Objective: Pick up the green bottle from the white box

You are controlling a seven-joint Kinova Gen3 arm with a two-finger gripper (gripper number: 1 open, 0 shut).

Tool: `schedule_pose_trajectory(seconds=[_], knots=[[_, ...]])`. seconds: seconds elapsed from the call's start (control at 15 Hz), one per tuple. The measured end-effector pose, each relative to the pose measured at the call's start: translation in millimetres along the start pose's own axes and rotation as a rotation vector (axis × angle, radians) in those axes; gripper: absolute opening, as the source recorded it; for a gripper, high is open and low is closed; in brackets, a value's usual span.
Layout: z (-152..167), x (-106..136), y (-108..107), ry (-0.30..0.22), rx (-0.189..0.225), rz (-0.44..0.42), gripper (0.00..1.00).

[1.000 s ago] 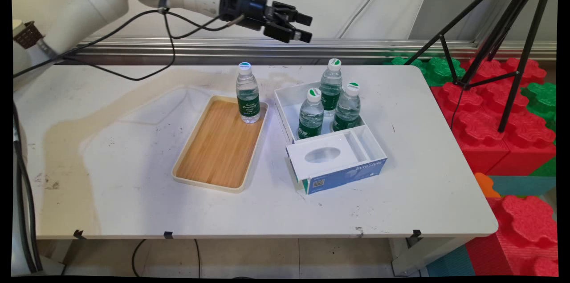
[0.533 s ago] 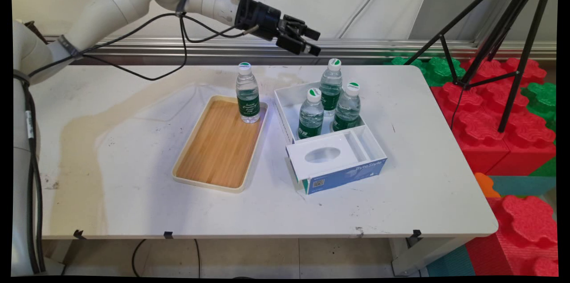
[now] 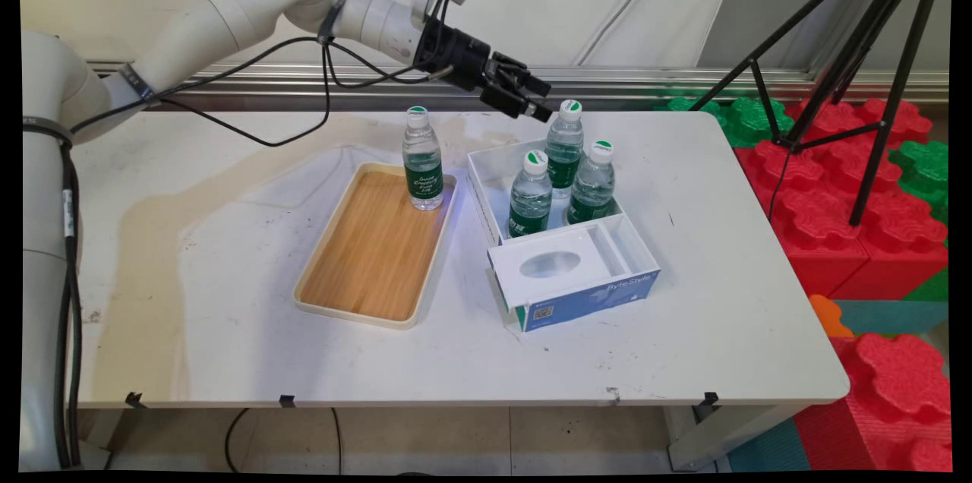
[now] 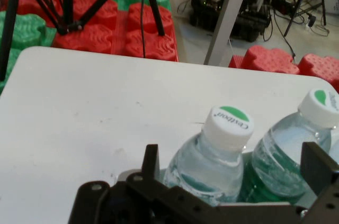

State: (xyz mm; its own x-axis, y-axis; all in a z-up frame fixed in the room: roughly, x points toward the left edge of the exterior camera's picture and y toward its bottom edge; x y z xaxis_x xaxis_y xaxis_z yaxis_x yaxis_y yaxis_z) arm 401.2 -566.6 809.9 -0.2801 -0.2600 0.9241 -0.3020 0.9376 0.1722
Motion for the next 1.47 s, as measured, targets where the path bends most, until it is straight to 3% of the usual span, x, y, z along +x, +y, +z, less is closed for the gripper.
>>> schedule_pose_trajectory(seconds=[1.47], knots=[[45.5,-33.8,-17.6,-0.042,-0.036,-0.034,1.00]])
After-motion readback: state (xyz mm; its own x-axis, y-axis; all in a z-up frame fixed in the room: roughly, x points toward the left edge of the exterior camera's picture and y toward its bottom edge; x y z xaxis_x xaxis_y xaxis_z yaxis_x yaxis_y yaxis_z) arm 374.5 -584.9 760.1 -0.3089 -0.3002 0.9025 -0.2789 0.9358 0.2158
